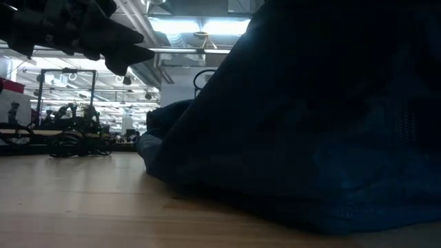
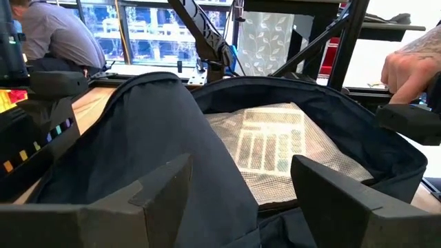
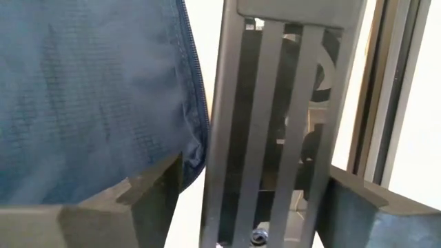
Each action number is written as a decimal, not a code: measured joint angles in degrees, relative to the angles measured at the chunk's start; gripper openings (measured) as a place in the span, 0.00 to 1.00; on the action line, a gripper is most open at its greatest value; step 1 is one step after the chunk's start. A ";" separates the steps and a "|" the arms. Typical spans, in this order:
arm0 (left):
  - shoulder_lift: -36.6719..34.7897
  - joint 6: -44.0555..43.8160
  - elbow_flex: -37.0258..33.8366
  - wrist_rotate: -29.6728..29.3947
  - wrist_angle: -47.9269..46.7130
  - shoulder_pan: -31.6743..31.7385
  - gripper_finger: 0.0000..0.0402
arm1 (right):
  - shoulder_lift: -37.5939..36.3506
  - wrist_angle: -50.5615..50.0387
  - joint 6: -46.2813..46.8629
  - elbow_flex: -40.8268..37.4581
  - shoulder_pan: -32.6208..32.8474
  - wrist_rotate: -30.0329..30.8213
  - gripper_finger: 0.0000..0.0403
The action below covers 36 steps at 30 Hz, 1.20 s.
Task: Unpack backpack
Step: Remove the black medicine organizer from the black backpack, then remove the transparent zip bag from the black backpack
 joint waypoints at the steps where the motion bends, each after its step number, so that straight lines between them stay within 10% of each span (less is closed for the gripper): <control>1: 0.00 0.00 0.00 0.00 0.00 0.00 0.59 | -0.02 0.02 0.00 0.00 0.00 0.16 0.67; 18: 0.00 -1.55 0.00 -0.01 -1.56 -0.02 0.59 | -1.28 -3.37 5.89 10.86 4.25 -0.51 0.69; 29: 2.65 -1.90 0.02 -1.17 -0.92 -5.35 0.59 | -5.43 -6.81 14.49 11.26 22.21 6.83 0.57; 36: 20.24 -3.26 0.46 -11.37 9.52 -18.53 0.59 | -6.60 -8.48 28.48 10.50 36.57 11.98 0.53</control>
